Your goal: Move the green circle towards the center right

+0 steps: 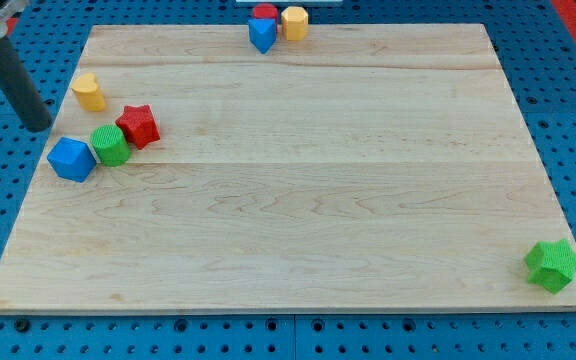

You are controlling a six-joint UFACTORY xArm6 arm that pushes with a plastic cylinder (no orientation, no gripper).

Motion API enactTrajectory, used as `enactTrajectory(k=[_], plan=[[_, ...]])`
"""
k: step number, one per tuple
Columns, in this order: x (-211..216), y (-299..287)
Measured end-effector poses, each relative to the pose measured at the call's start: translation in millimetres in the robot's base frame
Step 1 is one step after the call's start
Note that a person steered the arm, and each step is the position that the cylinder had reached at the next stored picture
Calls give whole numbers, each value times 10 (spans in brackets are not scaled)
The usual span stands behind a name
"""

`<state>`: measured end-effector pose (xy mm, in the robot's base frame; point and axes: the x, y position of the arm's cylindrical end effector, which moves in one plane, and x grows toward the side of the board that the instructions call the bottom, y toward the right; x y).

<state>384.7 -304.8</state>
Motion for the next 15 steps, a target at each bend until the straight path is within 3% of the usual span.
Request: enactTrajectory(k=[2, 4, 12, 15], plan=[[61, 123], [395, 515], [313, 1926], [554, 2040]])
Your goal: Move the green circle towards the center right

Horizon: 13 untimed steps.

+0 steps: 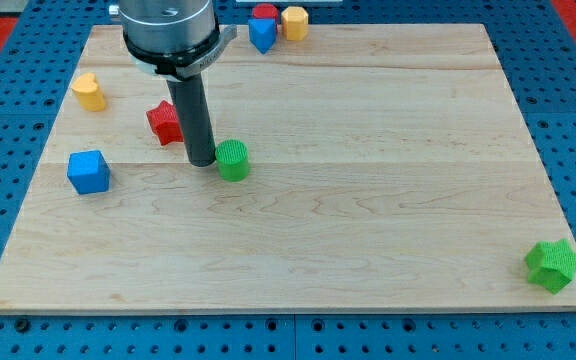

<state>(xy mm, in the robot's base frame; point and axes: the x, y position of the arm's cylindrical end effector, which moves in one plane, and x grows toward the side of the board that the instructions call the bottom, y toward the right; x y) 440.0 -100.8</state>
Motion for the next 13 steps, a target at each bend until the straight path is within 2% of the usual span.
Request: enactTrajectory(k=[7, 10, 13], plan=[[245, 1164], [-45, 1435], [-58, 1964]])
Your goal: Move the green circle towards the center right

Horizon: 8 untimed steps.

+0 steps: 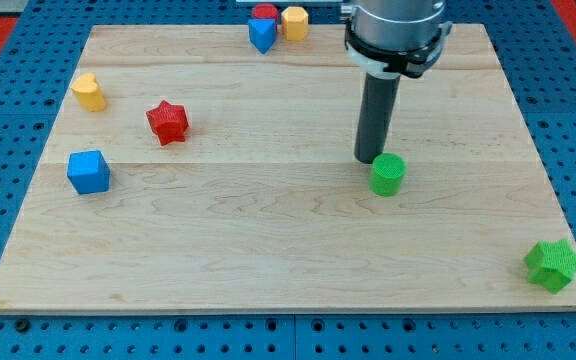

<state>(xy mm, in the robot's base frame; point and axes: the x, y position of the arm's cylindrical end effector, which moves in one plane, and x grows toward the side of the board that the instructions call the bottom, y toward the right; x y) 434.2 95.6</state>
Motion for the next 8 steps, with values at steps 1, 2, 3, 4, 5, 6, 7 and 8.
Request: enactTrajectory(k=[1, 2, 3, 4, 5, 6, 7, 8], plan=[[7, 141], [17, 81], [109, -75], [240, -94], [365, -4], [450, 111], [457, 114], [432, 6]])
